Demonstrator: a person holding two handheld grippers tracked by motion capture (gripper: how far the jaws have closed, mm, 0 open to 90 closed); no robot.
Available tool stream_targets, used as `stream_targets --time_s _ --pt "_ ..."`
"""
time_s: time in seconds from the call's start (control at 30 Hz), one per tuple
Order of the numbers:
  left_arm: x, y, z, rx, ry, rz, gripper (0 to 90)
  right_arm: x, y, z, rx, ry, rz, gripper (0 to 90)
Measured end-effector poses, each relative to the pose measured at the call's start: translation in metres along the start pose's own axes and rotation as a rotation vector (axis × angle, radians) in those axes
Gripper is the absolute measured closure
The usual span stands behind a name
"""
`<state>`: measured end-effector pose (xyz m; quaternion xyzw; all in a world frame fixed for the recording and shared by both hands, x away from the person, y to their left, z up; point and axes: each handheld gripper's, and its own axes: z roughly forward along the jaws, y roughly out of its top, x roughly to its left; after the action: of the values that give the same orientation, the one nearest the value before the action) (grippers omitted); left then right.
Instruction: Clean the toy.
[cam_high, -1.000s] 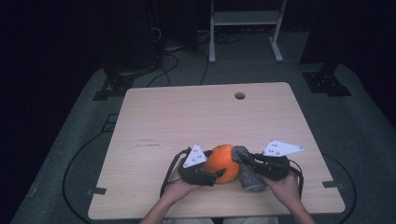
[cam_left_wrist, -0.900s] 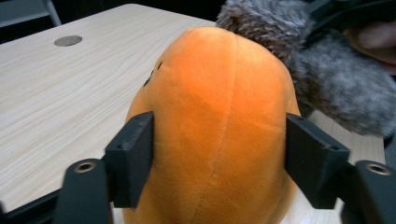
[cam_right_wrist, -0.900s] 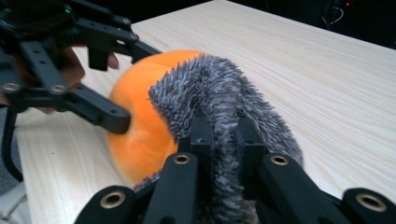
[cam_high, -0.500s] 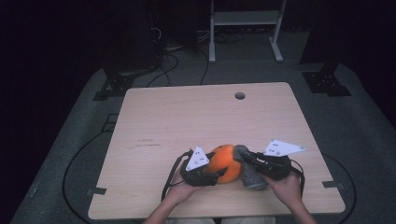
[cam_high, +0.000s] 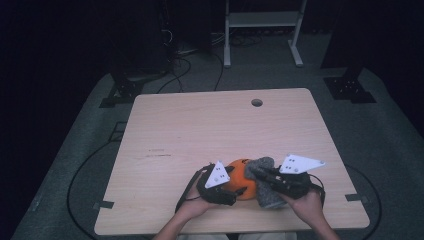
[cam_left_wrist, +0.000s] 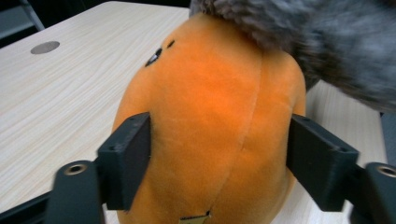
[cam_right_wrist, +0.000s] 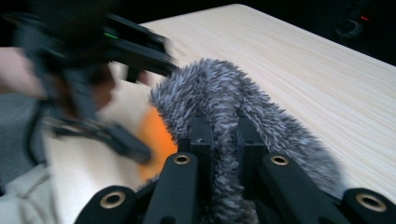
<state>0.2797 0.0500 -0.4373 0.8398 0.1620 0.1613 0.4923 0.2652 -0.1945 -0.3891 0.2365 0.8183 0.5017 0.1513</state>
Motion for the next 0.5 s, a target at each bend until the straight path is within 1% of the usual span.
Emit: stream_targets --time_s 0.03,0.07,0.1,0.17,0.2,0.27,0.3,0.33,0.37,0.43,0.47,0.5 --pt "-0.002 0.0 0.0 0.005 0.006 0.01 29.5 0.004 0.002 0.003 -0.001 0.016 -0.015 80.5" --pt "-0.003 -0.001 -0.001 0.013 0.011 0.027 31.0 0.006 0.004 0.005 0.009 0.017 -0.028 80.6" --pt "-0.003 -0.001 -0.002 0.013 0.012 0.025 32.3 0.006 0.005 0.007 0.019 0.014 -0.039 80.6" --pt "-0.002 -0.001 -0.004 0.005 0.012 0.02 35.1 0.0 0.005 0.007 0.011 -0.002 -0.016 80.6" --pt "-0.002 -0.001 -0.003 0.003 0.008 0.022 35.7 -0.006 0.004 0.006 0.011 -0.019 -0.001 80.7" --pt "-0.004 -0.001 -0.001 -0.001 0.001 0.033 35.8 -0.018 -0.001 0.002 0.025 -0.079 0.027 80.6" --pt "-0.006 0.0 0.0 0.001 0.0 0.047 35.7 -0.023 -0.004 0.0 0.027 -0.088 0.05 80.6" --pt "-0.008 0.001 0.001 0.006 0.004 0.066 35.4 -0.026 -0.006 -0.002 0.029 -0.069 0.079 80.6" --pt "-0.011 0.001 0.002 0.012 0.006 0.088 34.8 -0.025 -0.006 -0.003 0.03 -0.055 0.085 80.6" --pt "-0.014 0.0 0.001 0.021 0.01 0.134 34.1 -0.018 -0.002 -0.003 0.023 -0.026 0.057 80.6" --pt "-0.014 0.0 0.001 0.023 0.014 0.143 34.1 -0.016 0.0 -0.002 0.027 -0.028 0.04 80.6" --pt "-0.013 0.0 0.0 0.022 0.014 0.136 34.3 -0.016 0.002 -0.001 0.03 -0.027 0.036 80.6"
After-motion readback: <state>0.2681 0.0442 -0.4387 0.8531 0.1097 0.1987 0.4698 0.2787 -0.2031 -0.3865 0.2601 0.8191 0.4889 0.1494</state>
